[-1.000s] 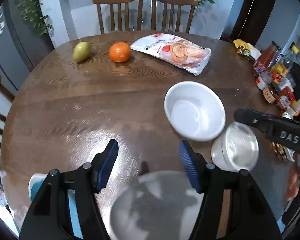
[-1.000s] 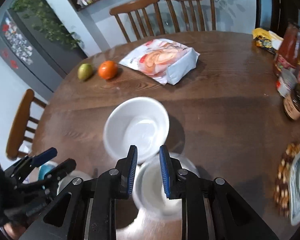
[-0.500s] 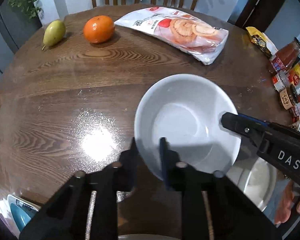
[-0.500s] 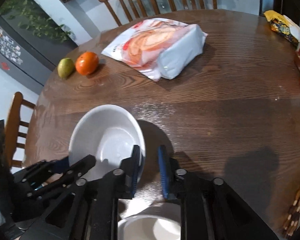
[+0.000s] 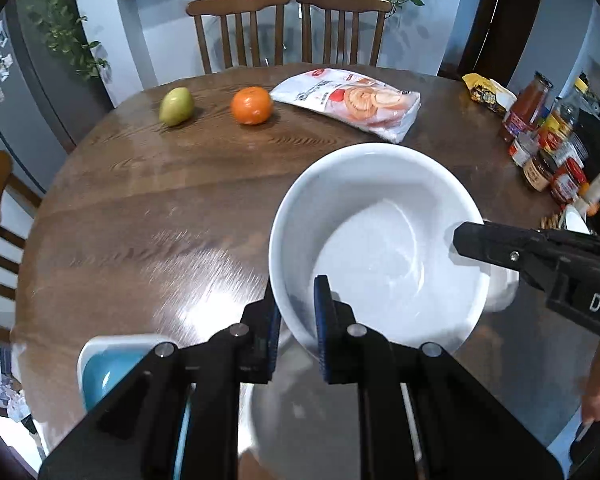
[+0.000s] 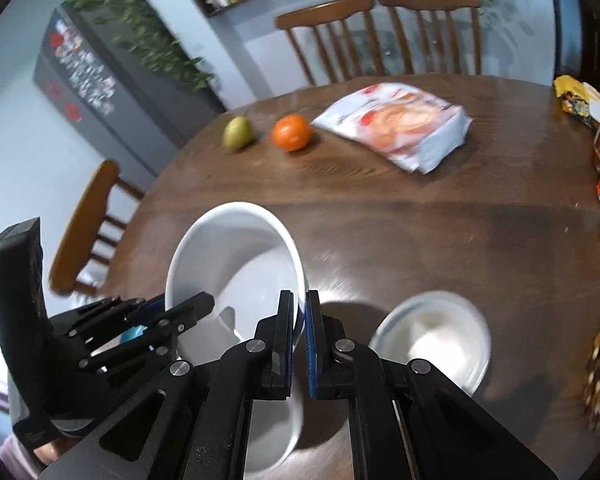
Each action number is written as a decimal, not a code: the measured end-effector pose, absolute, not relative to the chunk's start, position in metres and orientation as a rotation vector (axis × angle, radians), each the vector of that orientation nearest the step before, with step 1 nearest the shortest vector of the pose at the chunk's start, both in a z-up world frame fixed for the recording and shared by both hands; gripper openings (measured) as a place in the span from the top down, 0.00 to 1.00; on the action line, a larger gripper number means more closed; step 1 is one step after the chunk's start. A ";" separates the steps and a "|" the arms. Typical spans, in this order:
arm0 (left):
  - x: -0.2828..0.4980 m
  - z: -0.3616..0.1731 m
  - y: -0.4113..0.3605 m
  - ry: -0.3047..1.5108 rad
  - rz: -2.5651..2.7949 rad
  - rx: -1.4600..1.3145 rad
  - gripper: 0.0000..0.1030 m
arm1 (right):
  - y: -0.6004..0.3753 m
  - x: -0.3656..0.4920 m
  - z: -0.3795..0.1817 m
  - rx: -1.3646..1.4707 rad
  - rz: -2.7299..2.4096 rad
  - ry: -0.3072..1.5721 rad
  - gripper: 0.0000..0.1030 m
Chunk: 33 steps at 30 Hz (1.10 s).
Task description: Organize plates and bowls
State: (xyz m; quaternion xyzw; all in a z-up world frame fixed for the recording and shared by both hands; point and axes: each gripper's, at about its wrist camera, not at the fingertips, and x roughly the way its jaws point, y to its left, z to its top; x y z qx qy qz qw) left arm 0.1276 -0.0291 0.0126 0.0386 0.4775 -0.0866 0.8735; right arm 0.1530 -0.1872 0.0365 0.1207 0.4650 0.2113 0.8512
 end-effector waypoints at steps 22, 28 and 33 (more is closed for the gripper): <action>0.066 0.008 0.011 0.999 -0.128 0.076 0.25 | -0.201 0.090 0.014 0.306 0.288 1.013 0.89; 0.068 0.003 -0.014 1.015 -0.192 0.102 0.25 | -0.218 0.083 0.007 0.349 0.248 1.021 0.88; 0.071 0.006 -0.038 1.000 -0.234 0.129 0.25 | -0.237 0.079 0.006 0.378 0.213 1.007 0.88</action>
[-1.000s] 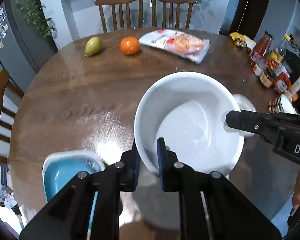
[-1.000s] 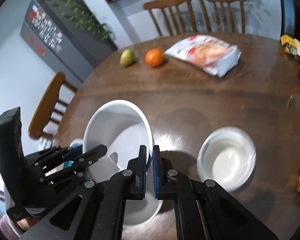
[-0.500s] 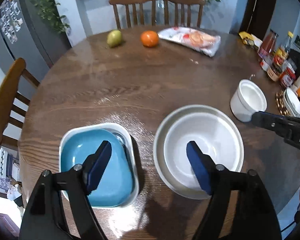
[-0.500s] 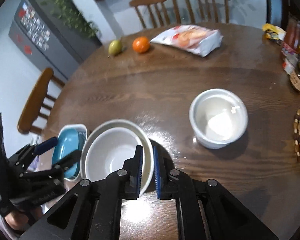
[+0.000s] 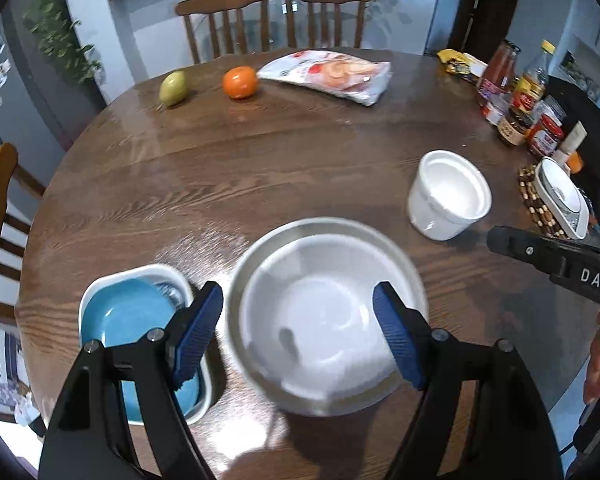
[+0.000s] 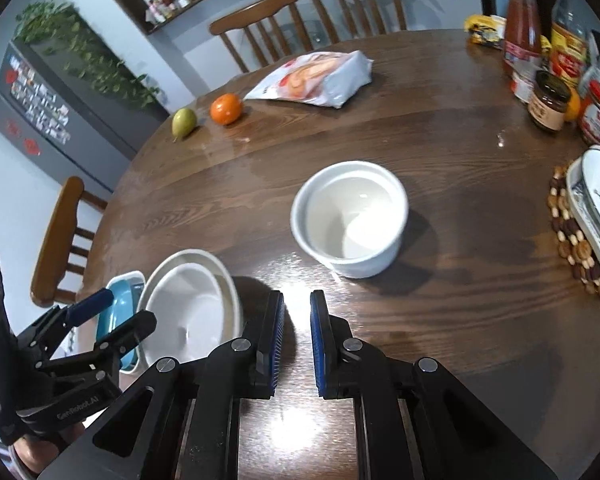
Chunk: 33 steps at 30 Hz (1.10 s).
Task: Organize plates and bowls
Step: 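Open the left gripper and move it toward the white ramekin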
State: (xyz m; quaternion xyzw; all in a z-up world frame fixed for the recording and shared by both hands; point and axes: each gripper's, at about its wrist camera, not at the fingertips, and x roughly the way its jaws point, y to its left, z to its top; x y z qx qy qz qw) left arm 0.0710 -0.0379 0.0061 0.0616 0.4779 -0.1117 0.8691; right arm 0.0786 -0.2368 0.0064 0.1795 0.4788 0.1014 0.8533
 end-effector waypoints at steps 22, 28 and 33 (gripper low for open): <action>0.094 0.003 -0.120 0.972 -0.308 0.228 0.24 | -0.299 0.078 -0.003 0.455 0.132 0.987 0.88; 0.095 0.006 -0.134 0.959 -0.320 0.233 0.24 | -0.305 0.077 0.006 0.457 0.135 0.959 0.88; 0.092 0.008 -0.138 0.950 -0.316 0.234 0.24 | -0.310 0.074 0.010 0.457 0.140 0.944 0.88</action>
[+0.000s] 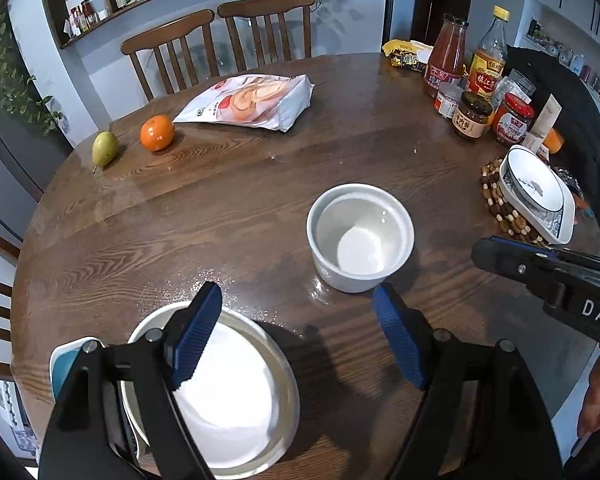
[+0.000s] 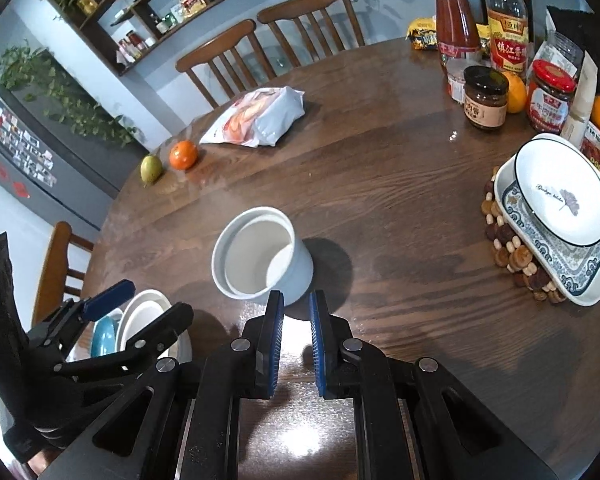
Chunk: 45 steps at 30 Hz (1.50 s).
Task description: Organize plates and bowls
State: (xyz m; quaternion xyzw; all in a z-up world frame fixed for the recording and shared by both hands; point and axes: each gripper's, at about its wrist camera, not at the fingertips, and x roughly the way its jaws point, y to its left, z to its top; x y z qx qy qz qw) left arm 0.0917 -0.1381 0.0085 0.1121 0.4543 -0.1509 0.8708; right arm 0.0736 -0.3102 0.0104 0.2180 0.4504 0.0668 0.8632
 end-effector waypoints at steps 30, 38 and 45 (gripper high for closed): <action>0.126 0.024 -0.165 0.897 -0.192 0.221 0.24 | -0.320 0.114 0.040 0.362 0.257 0.888 0.88; 0.153 -0.006 -0.157 0.995 -0.164 0.217 0.24 | -0.314 0.145 0.008 0.366 0.279 0.976 0.88; 0.162 -0.025 -0.161 1.063 -0.198 0.230 0.25 | -0.307 0.161 -0.019 0.404 0.332 1.053 0.88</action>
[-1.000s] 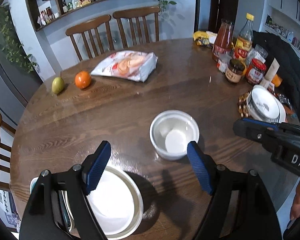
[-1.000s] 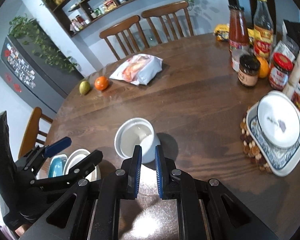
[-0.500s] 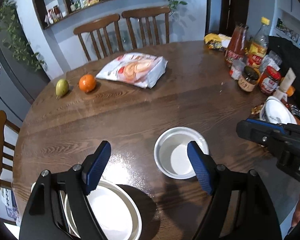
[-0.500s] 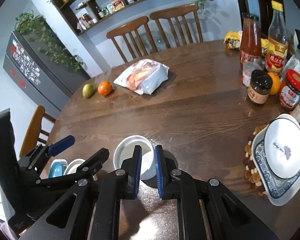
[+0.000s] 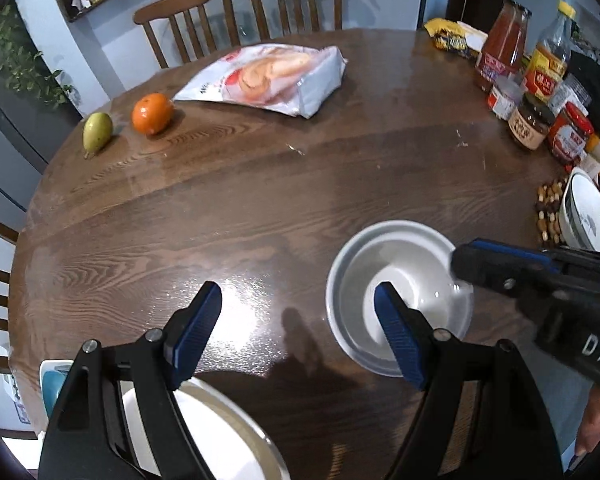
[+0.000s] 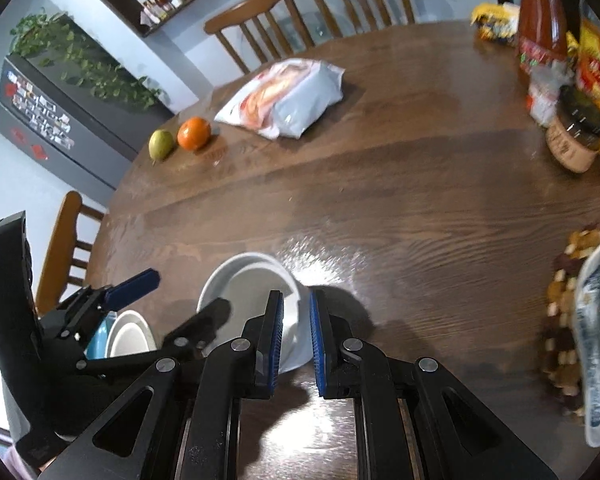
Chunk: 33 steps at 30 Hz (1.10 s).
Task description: Organize plates and bowls
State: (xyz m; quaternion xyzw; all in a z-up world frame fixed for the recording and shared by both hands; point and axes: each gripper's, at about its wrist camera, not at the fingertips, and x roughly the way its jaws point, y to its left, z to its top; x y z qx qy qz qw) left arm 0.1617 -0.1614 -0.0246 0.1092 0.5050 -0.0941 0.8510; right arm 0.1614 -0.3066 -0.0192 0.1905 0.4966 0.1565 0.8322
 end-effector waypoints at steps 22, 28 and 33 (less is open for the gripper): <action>0.170 -0.051 -0.175 1.127 -0.228 0.252 0.35 | -0.297 0.173 -0.046 0.369 0.348 1.115 0.83; 0.171 -0.053 -0.177 1.132 -0.239 0.240 0.47 | -0.296 0.174 -0.046 0.366 0.353 1.114 0.83; 0.168 -0.052 -0.183 1.140 -0.272 0.226 0.64 | -0.296 0.175 -0.045 0.357 0.354 1.115 0.83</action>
